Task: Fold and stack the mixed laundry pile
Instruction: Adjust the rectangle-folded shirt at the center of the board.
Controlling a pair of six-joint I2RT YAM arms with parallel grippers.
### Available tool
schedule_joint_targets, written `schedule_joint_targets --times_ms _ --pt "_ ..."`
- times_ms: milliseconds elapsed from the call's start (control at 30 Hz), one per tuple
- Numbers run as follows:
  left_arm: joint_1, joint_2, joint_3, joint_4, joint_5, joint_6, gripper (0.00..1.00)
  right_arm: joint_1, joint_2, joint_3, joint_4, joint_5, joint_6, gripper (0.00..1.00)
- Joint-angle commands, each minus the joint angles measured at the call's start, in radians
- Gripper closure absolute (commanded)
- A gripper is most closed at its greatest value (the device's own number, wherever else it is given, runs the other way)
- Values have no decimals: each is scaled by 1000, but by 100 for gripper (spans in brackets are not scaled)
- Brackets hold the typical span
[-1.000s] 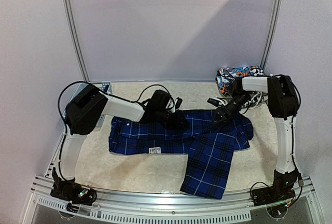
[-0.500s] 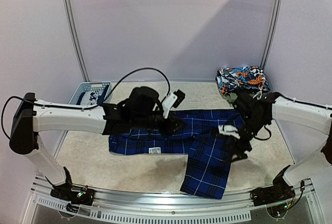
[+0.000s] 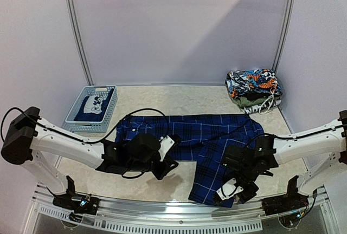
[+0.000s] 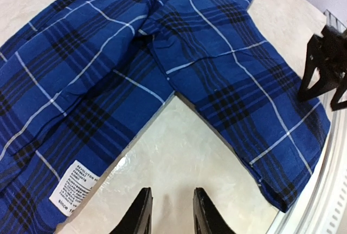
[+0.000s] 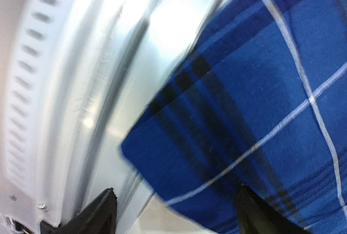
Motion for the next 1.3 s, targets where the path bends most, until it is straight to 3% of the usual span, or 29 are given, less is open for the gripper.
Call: schedule_joint_targets --times_ms 0,67,167,233,300,433,667,767,967,1100,1267 --pt "-37 -63 -23 41 -88 -53 72 29 87 31 84 112 33 35" --pt "-46 -81 -29 36 -104 -53 72 30 100 46 83 121 40 51" --pt "-58 -104 -37 26 -125 -51 72 30 101 53 80 139 47 84" --pt "-64 -115 -40 21 -133 -46 72 31 87 64 69 135 54 95" --pt "-70 -120 -37 10 -129 -25 72 31 61 90 44 112 64 100" --pt "-107 -120 2 -52 -151 74 71 -21 -10 176 -28 44 74 100" --pt "-151 -113 72 -112 -272 197 71 -397 -22 404 -124 -207 4 100" --pt "-156 -119 94 -107 -325 226 71 -543 46 469 -80 -301 9 100" --pt "-155 -22 202 -103 -330 397 70 -721 353 688 -20 -407 211 98" --pt "-157 139 374 -213 -302 522 69 -782 586 860 -41 -373 410 68" --pt "-131 327 598 -371 -310 646 67 -819 563 845 -37 -384 465 49"
